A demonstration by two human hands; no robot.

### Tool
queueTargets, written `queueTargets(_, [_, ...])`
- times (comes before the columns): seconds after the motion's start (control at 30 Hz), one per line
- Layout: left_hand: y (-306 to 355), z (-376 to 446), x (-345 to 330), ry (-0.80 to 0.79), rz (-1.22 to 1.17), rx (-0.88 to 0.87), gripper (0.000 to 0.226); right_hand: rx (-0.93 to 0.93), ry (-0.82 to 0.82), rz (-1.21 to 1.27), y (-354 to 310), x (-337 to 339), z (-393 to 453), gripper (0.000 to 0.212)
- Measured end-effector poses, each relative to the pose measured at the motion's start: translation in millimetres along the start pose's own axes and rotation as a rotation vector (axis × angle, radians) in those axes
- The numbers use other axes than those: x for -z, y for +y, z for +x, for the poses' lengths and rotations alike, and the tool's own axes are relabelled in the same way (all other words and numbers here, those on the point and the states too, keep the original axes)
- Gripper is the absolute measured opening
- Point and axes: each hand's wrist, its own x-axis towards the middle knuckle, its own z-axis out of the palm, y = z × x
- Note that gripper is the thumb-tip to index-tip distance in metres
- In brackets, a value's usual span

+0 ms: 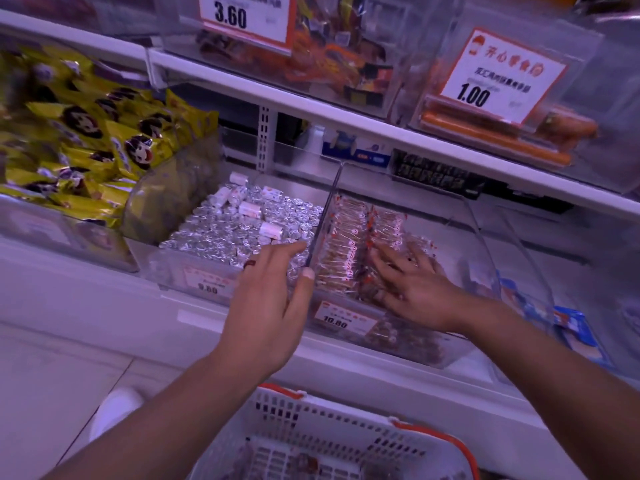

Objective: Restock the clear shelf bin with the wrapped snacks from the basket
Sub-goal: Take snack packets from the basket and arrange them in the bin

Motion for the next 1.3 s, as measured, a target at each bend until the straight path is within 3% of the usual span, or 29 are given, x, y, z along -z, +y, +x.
queueTargets(0.17, [4,-3,-1,-0.017,0.048,0.019,0.047,-0.045,-0.161,0.153,-2,1,6,0.088])
queueTargets(0.5, [3,-5,-9,-0.001,0.102,-0.010,0.042,-0.051,-0.102,-0.013,-5,9,3,0.092])
queueTargets(0.67, [0,-3,-7,-0.024,0.083,-0.032,0.037,-0.013,-0.032,0.089,-2,23,-1,0.103])
queueTargets(0.9, [0,-6,-5,-0.028,0.077,-0.055,0.045,-0.132,-0.298,0.110,-17,23,12,0.089])
queueTargets(1.3, [-6,-7,-5,-0.071,0.148,-0.060,0.050,-0.059,-0.091,0.011,0,6,8,0.112])
